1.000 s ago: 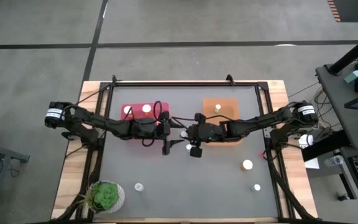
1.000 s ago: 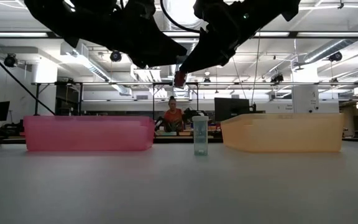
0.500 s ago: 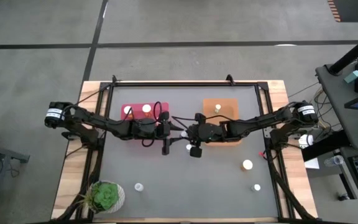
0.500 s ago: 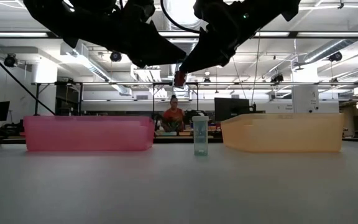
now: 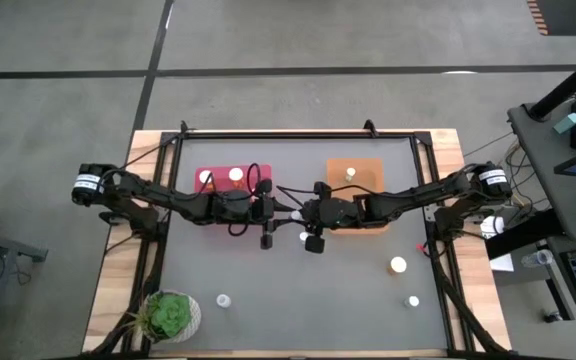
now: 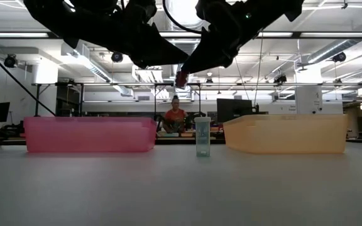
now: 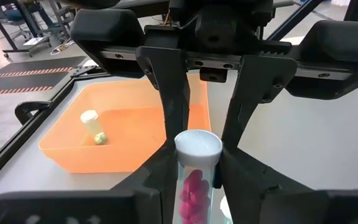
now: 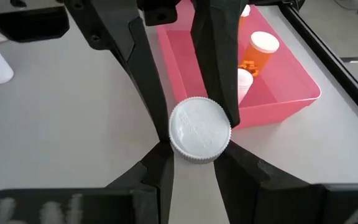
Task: Pick and place medicine bottles into bin by pill shape (circle, oval)
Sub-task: Put the pink pill into the pink bin
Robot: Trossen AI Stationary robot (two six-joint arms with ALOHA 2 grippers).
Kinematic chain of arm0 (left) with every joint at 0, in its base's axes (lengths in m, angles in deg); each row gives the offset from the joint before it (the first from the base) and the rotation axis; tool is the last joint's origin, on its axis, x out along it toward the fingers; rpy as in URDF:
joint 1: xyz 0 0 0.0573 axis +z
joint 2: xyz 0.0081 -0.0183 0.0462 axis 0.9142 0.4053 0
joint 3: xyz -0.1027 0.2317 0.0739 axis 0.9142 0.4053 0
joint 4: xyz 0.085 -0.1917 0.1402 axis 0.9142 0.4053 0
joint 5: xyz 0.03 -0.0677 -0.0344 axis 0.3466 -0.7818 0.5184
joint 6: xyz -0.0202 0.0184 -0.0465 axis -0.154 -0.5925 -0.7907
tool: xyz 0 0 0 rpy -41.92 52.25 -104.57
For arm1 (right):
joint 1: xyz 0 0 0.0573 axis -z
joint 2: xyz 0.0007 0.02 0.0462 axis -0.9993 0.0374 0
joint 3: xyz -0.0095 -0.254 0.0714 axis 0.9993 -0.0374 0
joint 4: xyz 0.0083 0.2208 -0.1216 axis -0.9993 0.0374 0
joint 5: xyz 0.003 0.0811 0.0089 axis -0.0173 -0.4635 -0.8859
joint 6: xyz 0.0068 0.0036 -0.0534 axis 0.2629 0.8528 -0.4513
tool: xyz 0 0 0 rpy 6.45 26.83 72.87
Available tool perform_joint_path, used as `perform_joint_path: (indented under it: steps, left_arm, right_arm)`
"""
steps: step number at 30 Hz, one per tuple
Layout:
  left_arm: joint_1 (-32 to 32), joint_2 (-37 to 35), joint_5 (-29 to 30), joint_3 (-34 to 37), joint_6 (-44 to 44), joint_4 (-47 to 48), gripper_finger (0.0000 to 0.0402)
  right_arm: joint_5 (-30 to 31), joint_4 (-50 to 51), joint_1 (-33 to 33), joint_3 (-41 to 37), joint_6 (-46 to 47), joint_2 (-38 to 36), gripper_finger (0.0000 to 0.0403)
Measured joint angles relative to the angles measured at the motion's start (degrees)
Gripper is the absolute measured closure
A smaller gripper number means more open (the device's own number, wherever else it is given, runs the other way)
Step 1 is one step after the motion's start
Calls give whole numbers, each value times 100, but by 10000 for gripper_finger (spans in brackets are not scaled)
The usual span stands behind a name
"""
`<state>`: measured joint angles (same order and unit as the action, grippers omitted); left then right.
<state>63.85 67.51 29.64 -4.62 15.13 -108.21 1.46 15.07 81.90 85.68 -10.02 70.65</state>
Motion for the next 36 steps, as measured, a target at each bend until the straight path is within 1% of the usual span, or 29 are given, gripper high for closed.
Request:
perform_joint_path:
  steps: [3,9,13,15,19,22,25,29,36]
  left_arm:
    - [0,0,0,0,2,-5,317]
    - [0,-54,55,0,2,-1,318]
    - [0,-228,75,2,2,19,319]
    - [0,-340,128,0,0,254,319]
    - [-7,-808,788,-43,-52,1222,319]
    - [0,-1242,1212,47,-46,1585,317]
    - [-2,-1623,1626,256,-45,1675,313]
    - [-6,-2109,2262,723,-240,1670,311]
    - [17,-2735,3427,1552,-781,1522,309]
  right_arm:
    - [2,-20,-2,0,156,0,284]
    - [2,142,-2,0,134,-117,235]
    - [9,296,-2,0,132,-289,217]
    - [18,349,-2,0,137,-392,213]
    - [20,891,7,0,115,-746,213]
    - [22,1279,9,-72,76,-1049,216]
    - [22,1284,9,-304,157,-1332,219]
    - [24,1005,9,-713,296,-1664,223]
    - [21,-30,35,-1411,293,-1938,225]
